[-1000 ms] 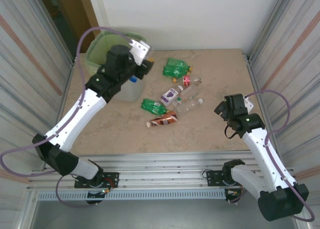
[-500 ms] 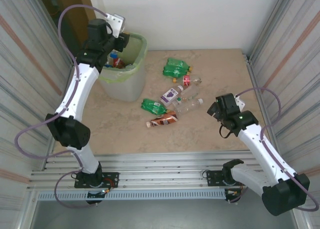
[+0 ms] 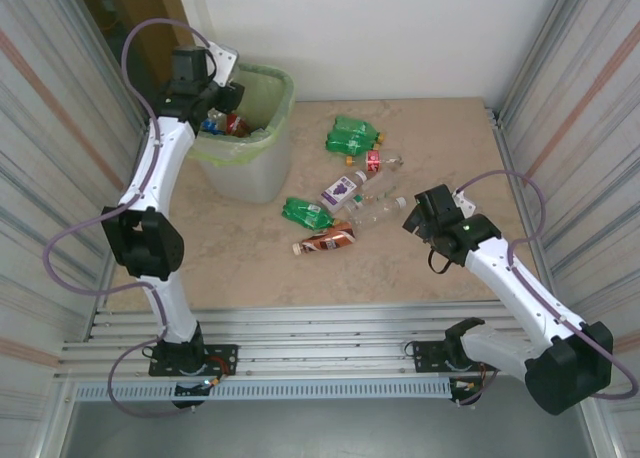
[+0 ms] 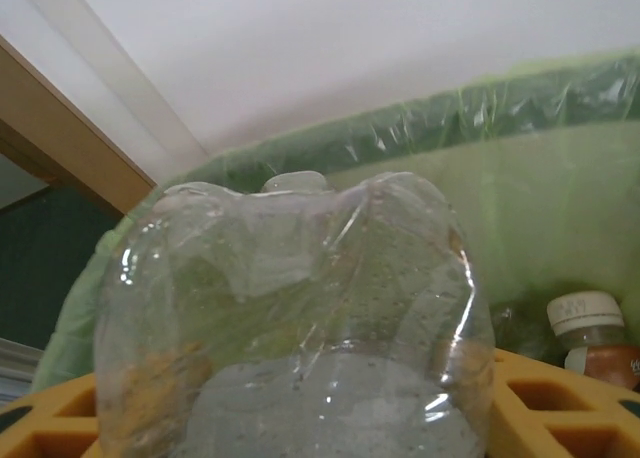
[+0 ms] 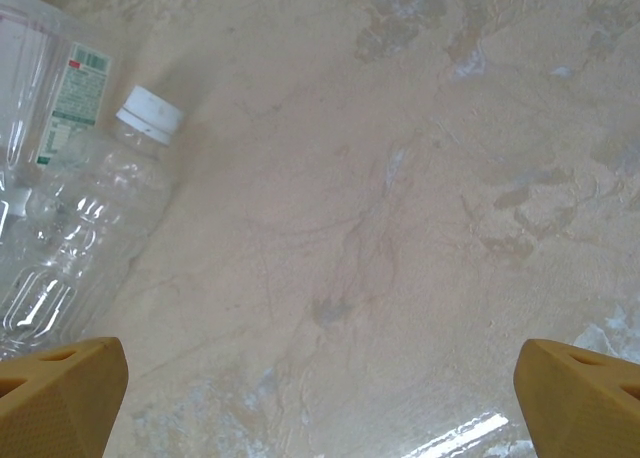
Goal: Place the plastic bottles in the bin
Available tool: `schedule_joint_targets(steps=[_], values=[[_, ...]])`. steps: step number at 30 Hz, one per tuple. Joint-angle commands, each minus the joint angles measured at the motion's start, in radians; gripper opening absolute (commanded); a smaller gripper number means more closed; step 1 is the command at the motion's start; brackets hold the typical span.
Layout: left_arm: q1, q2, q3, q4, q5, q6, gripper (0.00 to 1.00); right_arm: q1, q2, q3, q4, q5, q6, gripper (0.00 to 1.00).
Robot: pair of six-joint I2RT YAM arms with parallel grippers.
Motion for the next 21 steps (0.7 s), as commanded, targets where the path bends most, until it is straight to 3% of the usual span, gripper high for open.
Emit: schedule_joint_targets(steps=[1,8,21], values=[[-0.001,0.011,0.025,-0.014,-0.030,0.034,0.66,0.016,0.002,0.037,-0.003,0.036,0.028,0.98],[-0.001,0.005,0.041,-0.032,-0.052,0.029,0.82,0.026,-0.011,0.026,-0.013,0.052,0.036,0.98],[-0.038,-0.185,0.011,-0.024,0.045,-0.068,0.82,0.027,-0.006,0.036,-0.020,0.099,0.006,0.98]])
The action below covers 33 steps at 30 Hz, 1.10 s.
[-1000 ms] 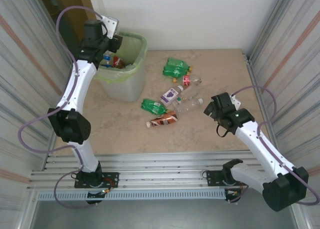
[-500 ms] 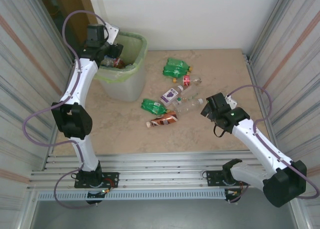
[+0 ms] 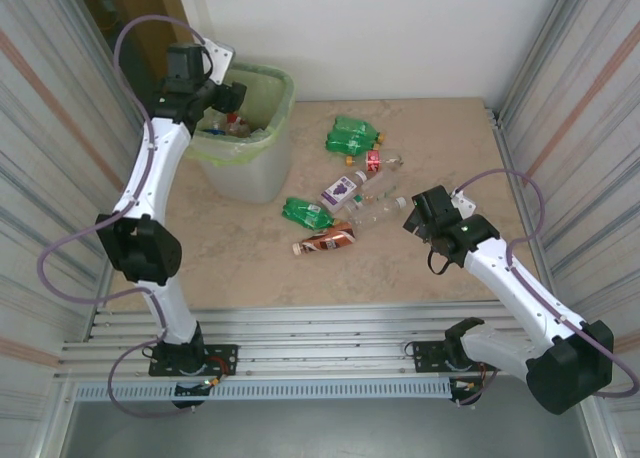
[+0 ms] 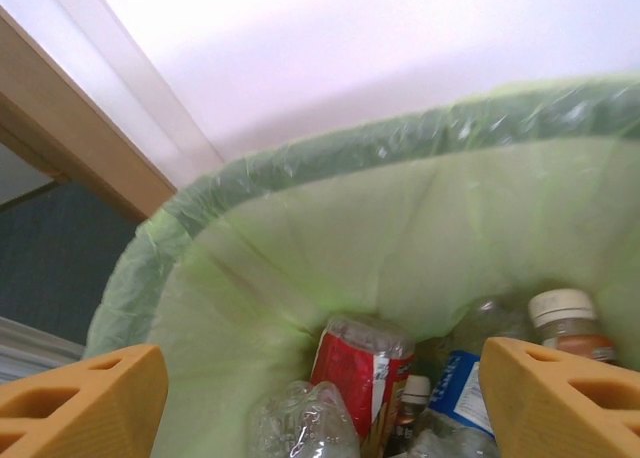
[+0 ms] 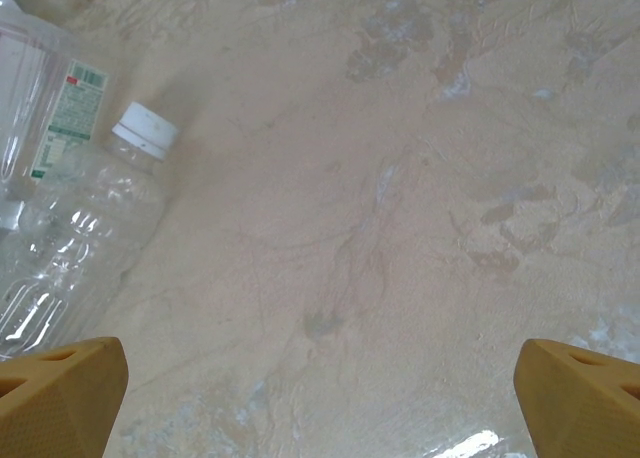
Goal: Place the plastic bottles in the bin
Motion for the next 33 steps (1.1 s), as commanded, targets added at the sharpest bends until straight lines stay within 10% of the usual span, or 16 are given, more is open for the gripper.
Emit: schedule_joint_targets(steps=[1,13,33], values=[[-0.036,-0.138,-0.015,0.028,0.045,-0.029,0.82,0.006,-0.006,0.035,-0.020,0.042,0.000,0.98],[-0.205,-0.473,-0.373,0.177,0.011,-0.062,0.99,-0.002,-0.023,0.031,-0.041,0.086,0.000,0.98],[-0.591,-0.745,-0.983,0.409,-0.083,-0.093,0.99,-0.058,-0.102,0.004,-0.060,0.079,-0.003,0.98]])
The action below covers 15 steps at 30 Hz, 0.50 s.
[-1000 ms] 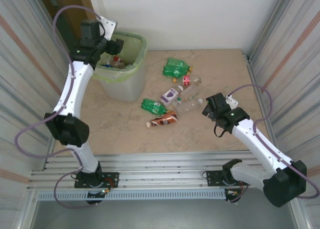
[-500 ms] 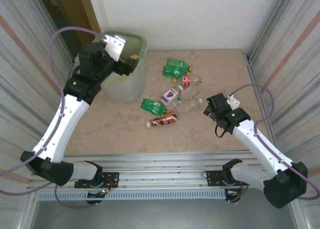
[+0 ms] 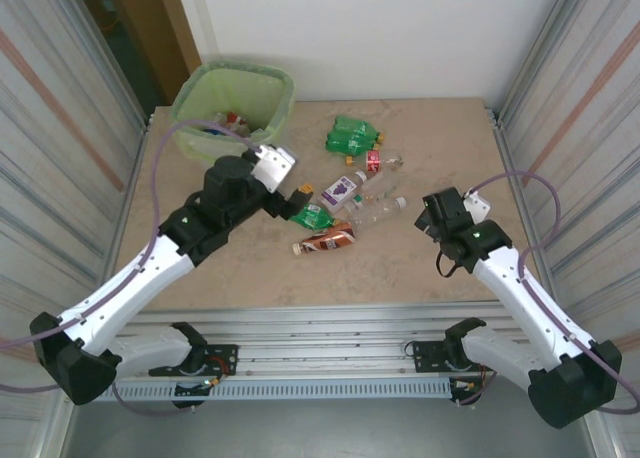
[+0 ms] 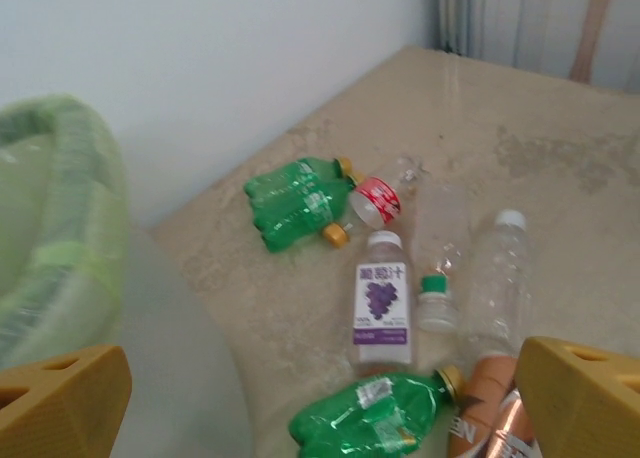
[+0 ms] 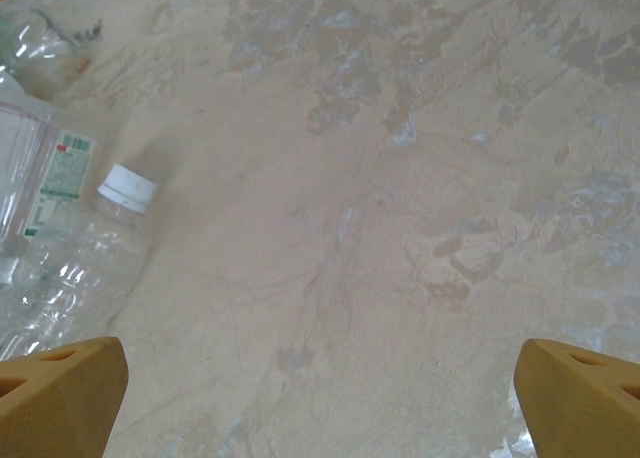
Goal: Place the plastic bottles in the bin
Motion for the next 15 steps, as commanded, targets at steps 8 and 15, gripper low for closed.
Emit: schedule_joint_targets(steps=[8,15], values=[[-0.113,0.038,-0.144,0.063,0.031,-0.128,0.98,-0.024,-0.012,0.005,-0.035,0.011,0.004,0.98],[-0.186,0.181,-0.140,0.011,0.024,-0.201,0.93,-0.037,-0.008,0.012,-0.052,0.009,-0.001,0.98]])
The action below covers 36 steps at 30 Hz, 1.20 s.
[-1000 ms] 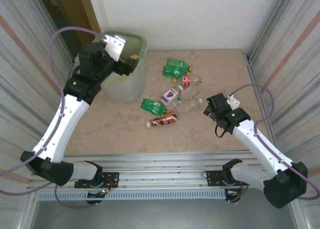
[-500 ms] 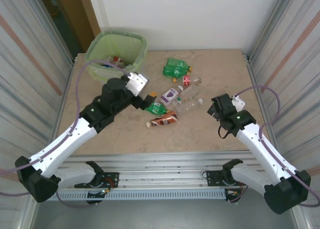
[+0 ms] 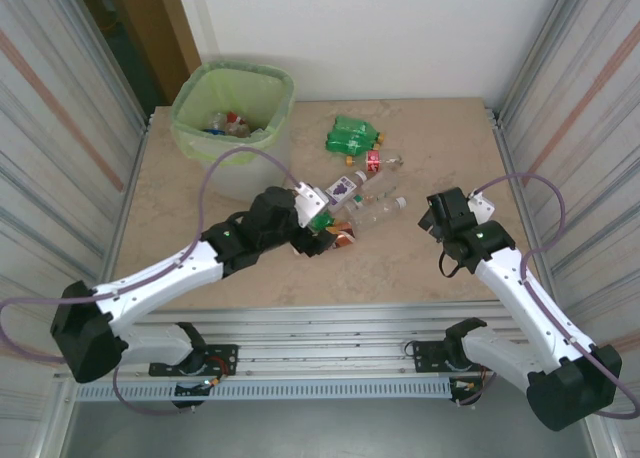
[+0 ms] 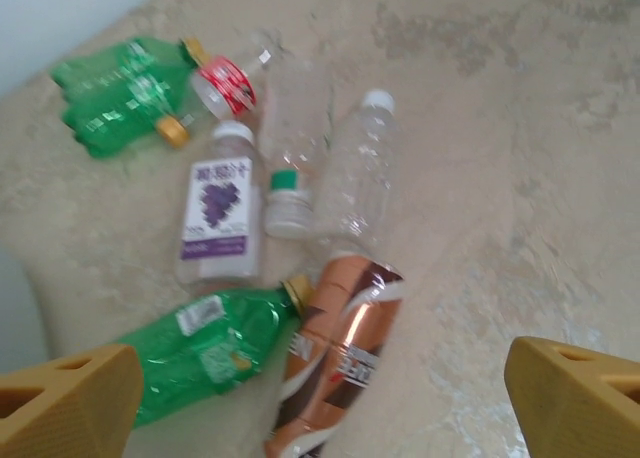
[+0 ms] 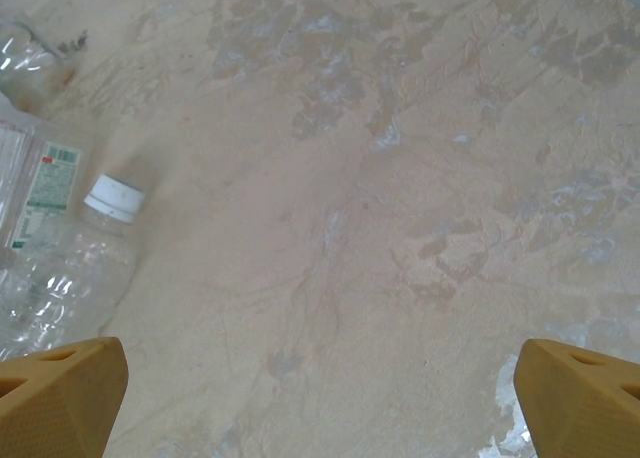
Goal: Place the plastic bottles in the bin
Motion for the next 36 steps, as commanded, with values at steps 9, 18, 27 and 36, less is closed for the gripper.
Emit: schedule_joint_targets(steps=[9,18,27,36], values=[[-0.033,0.301,0.088,-0.083,0.002,-0.062,0.90,-0.021,-0.005,0.019,-0.052,0.008,0.002,0.98],[-0.057,0.491,0.236,-0.146,-0.102,0.014,0.85,-0.035,-0.014,0.018,-0.066,0.011,0.001,0.98],[-0.066,0.606,0.342,-0.241,-0.187,-0.004,0.81,-0.037,-0.007,0.013,-0.058,0.007,0.000,0.98],[-0.072,0.635,0.329,-0.269,-0.199,-0.018,0.80,-0.040,0.000,0.011,-0.049,0.003,-0.001,0.98]])
